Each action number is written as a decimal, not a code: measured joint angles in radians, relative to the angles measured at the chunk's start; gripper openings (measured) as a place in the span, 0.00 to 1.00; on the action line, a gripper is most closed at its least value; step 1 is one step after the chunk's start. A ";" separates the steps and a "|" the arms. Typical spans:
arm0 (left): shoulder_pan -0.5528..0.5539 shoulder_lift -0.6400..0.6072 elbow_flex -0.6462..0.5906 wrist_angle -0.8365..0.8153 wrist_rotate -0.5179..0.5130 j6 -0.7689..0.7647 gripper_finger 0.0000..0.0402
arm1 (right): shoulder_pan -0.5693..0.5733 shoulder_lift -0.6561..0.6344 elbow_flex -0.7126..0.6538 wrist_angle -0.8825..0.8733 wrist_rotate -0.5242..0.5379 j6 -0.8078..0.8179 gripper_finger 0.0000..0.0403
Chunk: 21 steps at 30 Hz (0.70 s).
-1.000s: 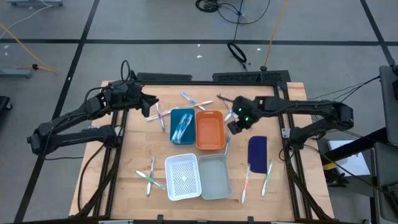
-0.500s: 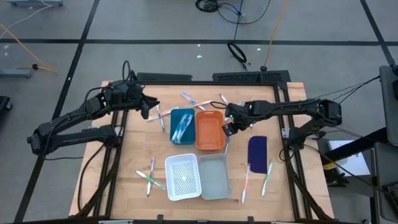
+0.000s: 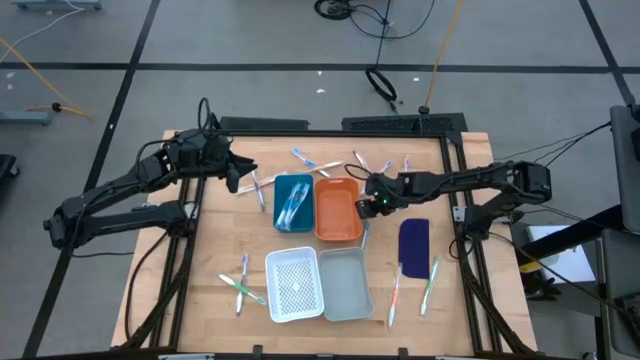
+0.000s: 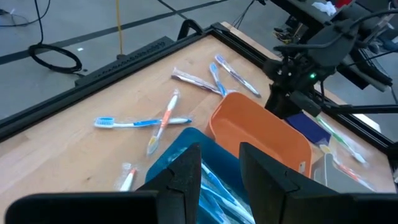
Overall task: Pick & Place Toothbrushes
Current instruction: Put the blue toothbrush into the blue bin
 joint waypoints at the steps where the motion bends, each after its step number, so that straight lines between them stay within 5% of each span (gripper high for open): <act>1: 0.000 0.000 0.000 0.000 0.000 0.000 0.27 | 0.000 0.000 -0.005 0.004 0.013 0.001 0.41; 8: 0.000 0.000 0.000 0.001 0.000 -0.003 0.27 | 0.000 -0.001 -0.011 -0.017 0.110 0.001 0.41; 21: 0.000 0.000 0.000 0.002 0.000 -0.022 0.27 | 0.048 0.005 -0.011 -0.016 0.115 0.024 0.41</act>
